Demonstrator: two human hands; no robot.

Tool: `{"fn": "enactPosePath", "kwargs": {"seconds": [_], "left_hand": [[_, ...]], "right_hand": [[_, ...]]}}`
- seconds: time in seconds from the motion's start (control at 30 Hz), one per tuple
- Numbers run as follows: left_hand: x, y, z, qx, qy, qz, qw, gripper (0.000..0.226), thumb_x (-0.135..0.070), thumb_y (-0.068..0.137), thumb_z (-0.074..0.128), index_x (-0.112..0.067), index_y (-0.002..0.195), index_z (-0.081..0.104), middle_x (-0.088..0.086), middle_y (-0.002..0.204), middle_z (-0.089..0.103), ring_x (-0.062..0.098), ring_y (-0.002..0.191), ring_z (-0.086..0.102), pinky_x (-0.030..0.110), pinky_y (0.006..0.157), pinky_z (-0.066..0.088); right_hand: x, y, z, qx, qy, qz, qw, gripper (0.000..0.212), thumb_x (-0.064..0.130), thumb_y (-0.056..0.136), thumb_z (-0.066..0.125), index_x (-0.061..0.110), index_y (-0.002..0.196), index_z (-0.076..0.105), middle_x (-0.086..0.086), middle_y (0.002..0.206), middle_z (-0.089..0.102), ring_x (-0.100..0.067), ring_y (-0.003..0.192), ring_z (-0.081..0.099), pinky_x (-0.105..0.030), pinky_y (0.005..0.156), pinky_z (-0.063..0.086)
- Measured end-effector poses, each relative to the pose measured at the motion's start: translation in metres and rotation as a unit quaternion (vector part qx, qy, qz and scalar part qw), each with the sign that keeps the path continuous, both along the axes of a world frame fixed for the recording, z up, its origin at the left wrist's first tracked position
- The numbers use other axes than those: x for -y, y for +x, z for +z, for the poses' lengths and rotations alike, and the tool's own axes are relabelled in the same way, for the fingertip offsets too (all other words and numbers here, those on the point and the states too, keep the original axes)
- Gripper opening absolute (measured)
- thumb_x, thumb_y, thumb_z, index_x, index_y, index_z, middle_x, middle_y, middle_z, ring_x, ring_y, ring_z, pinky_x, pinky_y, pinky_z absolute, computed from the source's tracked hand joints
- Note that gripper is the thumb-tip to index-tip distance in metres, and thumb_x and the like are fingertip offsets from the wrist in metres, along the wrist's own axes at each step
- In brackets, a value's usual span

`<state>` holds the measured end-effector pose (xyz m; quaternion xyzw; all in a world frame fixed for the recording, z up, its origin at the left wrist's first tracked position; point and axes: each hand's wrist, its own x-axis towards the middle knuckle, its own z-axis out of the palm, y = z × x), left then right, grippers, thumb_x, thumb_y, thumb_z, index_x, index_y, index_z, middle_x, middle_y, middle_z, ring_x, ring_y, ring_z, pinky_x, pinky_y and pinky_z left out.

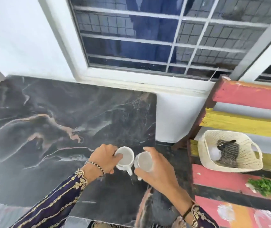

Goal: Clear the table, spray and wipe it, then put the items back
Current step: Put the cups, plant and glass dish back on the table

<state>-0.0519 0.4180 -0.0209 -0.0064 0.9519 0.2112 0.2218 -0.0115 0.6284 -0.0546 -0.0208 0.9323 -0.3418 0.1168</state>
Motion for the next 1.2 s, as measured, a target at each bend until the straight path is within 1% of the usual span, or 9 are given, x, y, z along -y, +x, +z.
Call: {"fn": "enactPosePath", "kwargs": {"seconds": [0.1, 0.27, 0.33, 0.47, 0.6, 0.83, 0.93, 1.03, 1.2], "left_hand": [[0.083, -0.002, 0.004, -0.005, 0.010, 0.023, 1.000, 0.023, -0.029, 0.086, 0.051, -0.011, 0.075, 0.060, 0.003, 0.056, 0.064, 0.023, 0.060, 0.071, 0.028, 0.059, 0.055], [0.200, -0.009, -0.001, 0.002, -0.011, 0.060, 0.998, 0.025, -0.030, 0.091, 0.047, -0.011, 0.091, 0.064, 0.014, 0.079, 0.074, 0.029, 0.071, 0.072, 0.035, 0.070, 0.058], [0.238, -0.012, -0.006, -0.001, -0.041, 0.065, 0.997, 0.026, -0.030, 0.093, 0.045, -0.015, 0.101, 0.065, 0.015, 0.088, 0.074, 0.030, 0.078, 0.071, 0.036, 0.074, 0.057], [0.313, -0.018, -0.018, 0.004, -0.116, 0.071, 0.991, 0.034, -0.034, 0.095, 0.044, -0.026, 0.124, 0.061, 0.013, 0.117, 0.067, 0.034, 0.105, 0.064, 0.038, 0.085, 0.051], [0.369, -0.015, -0.027, -0.001, -0.141, 0.096, 0.985, 0.036, -0.033, 0.095, 0.043, -0.038, 0.127, 0.058, 0.010, 0.118, 0.067, 0.033, 0.104, 0.065, 0.040, 0.085, 0.054], [0.413, -0.017, -0.040, -0.010, -0.156, 0.115, 0.981, 0.026, -0.033, 0.093, 0.043, -0.026, 0.109, 0.063, 0.011, 0.108, 0.068, 0.034, 0.099, 0.064, 0.036, 0.074, 0.048], [0.417, -0.019, -0.043, -0.013, -0.151, 0.122, 0.981, 0.028, -0.032, 0.093, 0.041, -0.027, 0.110, 0.063, 0.010, 0.107, 0.067, 0.034, 0.098, 0.063, 0.032, 0.069, 0.040], [0.418, -0.021, -0.044, -0.015, -0.139, 0.119, 0.983, 0.026, -0.030, 0.093, 0.039, -0.025, 0.107, 0.061, 0.011, 0.103, 0.067, 0.034, 0.095, 0.062, 0.032, 0.068, 0.041], [0.413, -0.020, -0.039, -0.004, -0.170, 0.123, 0.978, 0.031, -0.031, 0.093, 0.040, -0.024, 0.119, 0.055, 0.014, 0.108, 0.065, 0.036, 0.099, 0.062, 0.036, 0.072, 0.042]], "right_hand": [[0.079, -0.008, -0.001, 0.024, 0.005, 0.013, 1.000, 0.070, 0.069, 0.056, 0.062, 0.044, 0.116, 0.038, 0.018, 0.110, 0.056, -0.014, 0.107, 0.059, -0.031, 0.078, 0.043], [0.187, -0.023, 0.002, 0.044, 0.039, 0.081, 0.995, 0.069, 0.073, 0.057, 0.057, 0.042, 0.116, 0.037, 0.016, 0.105, 0.049, -0.017, 0.101, 0.058, -0.032, 0.075, 0.040], [0.217, -0.029, 0.004, 0.048, 0.058, 0.101, 0.992, 0.069, 0.072, 0.059, 0.057, 0.041, 0.116, 0.036, 0.013, 0.107, 0.052, -0.018, 0.098, 0.057, -0.033, 0.073, 0.039], [0.271, -0.038, 0.000, 0.043, 0.089, 0.139, 0.985, 0.072, 0.068, 0.063, 0.059, 0.034, 0.122, 0.036, 0.007, 0.119, 0.060, -0.023, 0.107, 0.060, -0.035, 0.074, 0.040], [0.311, -0.039, -0.007, 0.046, 0.101, 0.166, 0.980, 0.068, 0.063, 0.065, 0.062, 0.030, 0.118, 0.037, 0.006, 0.118, 0.061, -0.025, 0.108, 0.060, -0.034, 0.071, 0.038], [0.358, -0.049, -0.011, 0.043, 0.098, 0.169, 0.980, 0.064, 0.052, 0.072, 0.070, 0.025, 0.123, 0.041, 0.002, 0.125, 0.058, -0.026, 0.112, 0.056, -0.039, 0.076, 0.046], [0.368, -0.051, -0.015, 0.044, 0.102, 0.167, 0.980, 0.064, 0.052, 0.075, 0.069, 0.026, 0.125, 0.039, 0.004, 0.128, 0.057, -0.025, 0.112, 0.055, -0.038, 0.074, 0.043], [0.372, -0.050, -0.019, 0.043, 0.111, 0.169, 0.978, 0.064, 0.054, 0.075, 0.068, 0.026, 0.124, 0.039, 0.004, 0.128, 0.058, -0.025, 0.111, 0.056, -0.037, 0.071, 0.041], [0.372, -0.048, -0.017, 0.045, 0.104, 0.154, 0.982, 0.066, 0.059, 0.081, 0.067, 0.028, 0.131, 0.038, 0.005, 0.135, 0.055, -0.025, 0.119, 0.055, -0.044, 0.082, 0.049]]}}
